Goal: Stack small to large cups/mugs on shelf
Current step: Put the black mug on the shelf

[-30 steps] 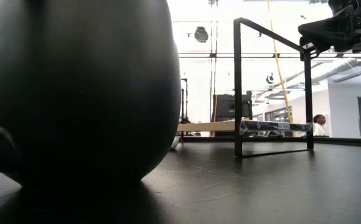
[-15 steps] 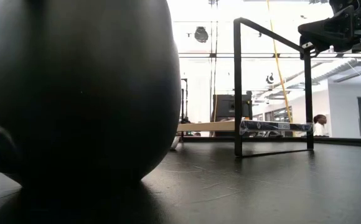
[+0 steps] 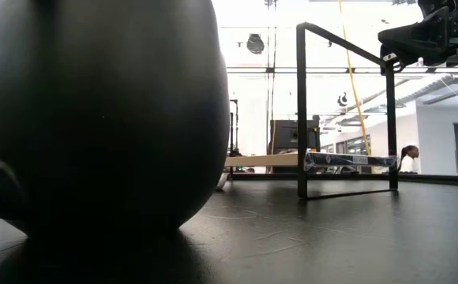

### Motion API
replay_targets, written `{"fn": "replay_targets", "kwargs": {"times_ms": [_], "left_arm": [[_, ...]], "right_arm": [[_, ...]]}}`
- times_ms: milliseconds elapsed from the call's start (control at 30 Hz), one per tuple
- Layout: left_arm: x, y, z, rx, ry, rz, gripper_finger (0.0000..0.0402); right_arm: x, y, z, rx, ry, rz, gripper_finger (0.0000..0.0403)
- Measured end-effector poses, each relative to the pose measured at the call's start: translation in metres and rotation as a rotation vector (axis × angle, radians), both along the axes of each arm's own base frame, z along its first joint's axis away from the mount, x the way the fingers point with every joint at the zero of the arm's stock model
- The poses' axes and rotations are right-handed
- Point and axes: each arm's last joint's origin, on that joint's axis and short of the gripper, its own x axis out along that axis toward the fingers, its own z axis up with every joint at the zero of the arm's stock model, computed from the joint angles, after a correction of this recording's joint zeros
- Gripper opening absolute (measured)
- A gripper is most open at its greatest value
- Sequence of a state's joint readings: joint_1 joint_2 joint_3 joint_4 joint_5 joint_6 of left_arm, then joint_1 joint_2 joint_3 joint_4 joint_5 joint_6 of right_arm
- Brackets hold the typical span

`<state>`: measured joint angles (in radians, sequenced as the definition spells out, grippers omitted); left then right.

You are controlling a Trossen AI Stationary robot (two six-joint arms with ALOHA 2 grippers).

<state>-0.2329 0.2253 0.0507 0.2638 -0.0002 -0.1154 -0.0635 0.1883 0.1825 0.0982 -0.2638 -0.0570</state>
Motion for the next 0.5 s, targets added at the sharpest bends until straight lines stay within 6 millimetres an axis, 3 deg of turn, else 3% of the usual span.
{"fn": "replay_targets", "kwargs": {"times_ms": [300,500], "left_arm": [[0.019,-0.009,0.034,0.023,0.056,-0.035,0.0000],[0.040,-0.024,0.046,0.065,0.058,-0.092,0.0000]], "right_arm": [[0.000,0.000,0.000,0.000,0.001,0.000,0.0000],[0.000,0.000,0.000,0.004,0.002,-0.001,0.0000]]}}
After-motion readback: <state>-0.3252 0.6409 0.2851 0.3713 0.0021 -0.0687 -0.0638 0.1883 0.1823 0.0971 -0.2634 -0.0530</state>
